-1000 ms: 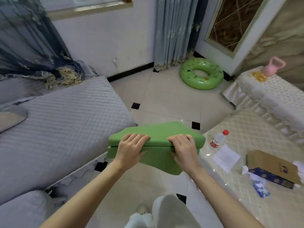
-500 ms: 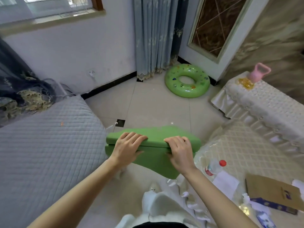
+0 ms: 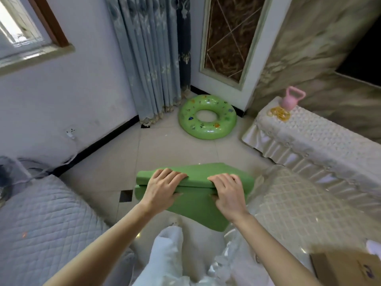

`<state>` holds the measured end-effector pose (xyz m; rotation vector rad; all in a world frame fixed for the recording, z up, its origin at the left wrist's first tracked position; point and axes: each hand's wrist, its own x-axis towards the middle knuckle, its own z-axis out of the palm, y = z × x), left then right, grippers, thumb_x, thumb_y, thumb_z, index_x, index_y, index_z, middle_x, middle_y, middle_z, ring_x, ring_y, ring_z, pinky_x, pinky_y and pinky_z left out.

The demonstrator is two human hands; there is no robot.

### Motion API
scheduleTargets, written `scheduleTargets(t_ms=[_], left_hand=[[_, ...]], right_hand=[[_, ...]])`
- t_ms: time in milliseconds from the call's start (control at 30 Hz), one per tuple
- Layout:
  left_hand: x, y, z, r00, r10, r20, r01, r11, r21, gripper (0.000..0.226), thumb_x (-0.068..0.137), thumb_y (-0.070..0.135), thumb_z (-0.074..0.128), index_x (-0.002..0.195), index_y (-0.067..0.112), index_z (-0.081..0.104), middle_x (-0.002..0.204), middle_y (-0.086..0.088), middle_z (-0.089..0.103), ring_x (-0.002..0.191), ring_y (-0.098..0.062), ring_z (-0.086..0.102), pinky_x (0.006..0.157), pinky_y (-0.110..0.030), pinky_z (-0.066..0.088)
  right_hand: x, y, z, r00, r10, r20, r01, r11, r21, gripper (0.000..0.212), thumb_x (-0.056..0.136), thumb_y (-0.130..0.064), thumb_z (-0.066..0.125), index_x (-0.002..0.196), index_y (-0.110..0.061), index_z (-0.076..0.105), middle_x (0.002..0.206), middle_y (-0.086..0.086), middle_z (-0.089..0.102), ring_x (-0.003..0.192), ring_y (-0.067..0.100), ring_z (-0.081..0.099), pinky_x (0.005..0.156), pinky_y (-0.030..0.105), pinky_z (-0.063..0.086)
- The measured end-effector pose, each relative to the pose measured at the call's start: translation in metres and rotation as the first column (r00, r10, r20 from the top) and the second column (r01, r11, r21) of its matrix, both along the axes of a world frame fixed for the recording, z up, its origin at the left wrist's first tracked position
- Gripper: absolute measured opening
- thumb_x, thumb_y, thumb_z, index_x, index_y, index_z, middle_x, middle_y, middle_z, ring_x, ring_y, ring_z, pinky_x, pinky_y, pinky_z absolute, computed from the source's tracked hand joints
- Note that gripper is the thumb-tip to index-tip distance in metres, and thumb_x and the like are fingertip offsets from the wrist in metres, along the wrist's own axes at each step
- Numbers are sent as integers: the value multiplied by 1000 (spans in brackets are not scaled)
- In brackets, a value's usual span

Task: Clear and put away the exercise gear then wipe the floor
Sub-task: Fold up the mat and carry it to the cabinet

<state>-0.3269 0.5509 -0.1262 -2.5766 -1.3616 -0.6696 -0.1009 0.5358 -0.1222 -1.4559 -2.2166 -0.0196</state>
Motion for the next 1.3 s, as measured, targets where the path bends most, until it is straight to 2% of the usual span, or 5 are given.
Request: scheduleTargets(t_ms=[200,433,700,1067,1300], left_hand=[[20,126,1,988,-155,-20,154,988,-29,72,45,36,86,107,20,52,89,5,67,85,-14,49,76,-27,35],[56,263,13,934,-357,0,356,934,-34,78,41,36,89,107,19,51,88,4,67,87,-14,46,75,-26,34],[132,369,23,847,-529,48,531,846,-44,78,40,32,92,107,18,54,89,2,67,85,-16,55,78,-26,36],[276,484,5,782,-623,23,619,771,-153,78,39,39,92,106,19,58,94,6,68,83,-13,64,79,-21,34],[385,549,9,723,-687,75,689,709,-148,79,40,38,90,107,21,52,92,6,66,89,-11,50,78,-23,36]], right_hand=[[17,95,-5,988,-152,8,152,988,28,65,32,9,75,92,-14,64,84,-3,65,85,16,50,76,26,30],[39,185,8,942,-337,5,336,941,45,68,29,-1,81,92,-17,60,81,-4,64,83,14,48,74,26,28],[92,255,22,840,-534,90,531,845,61,62,34,-11,90,91,-15,65,82,-3,65,77,19,62,73,28,28],[221,350,7,792,-599,123,601,799,22,77,32,-20,92,96,-19,49,78,-4,62,72,19,59,72,27,29],[319,404,9,738,-659,145,653,752,95,68,37,-20,88,93,-19,49,74,-2,57,73,19,49,67,31,29]])
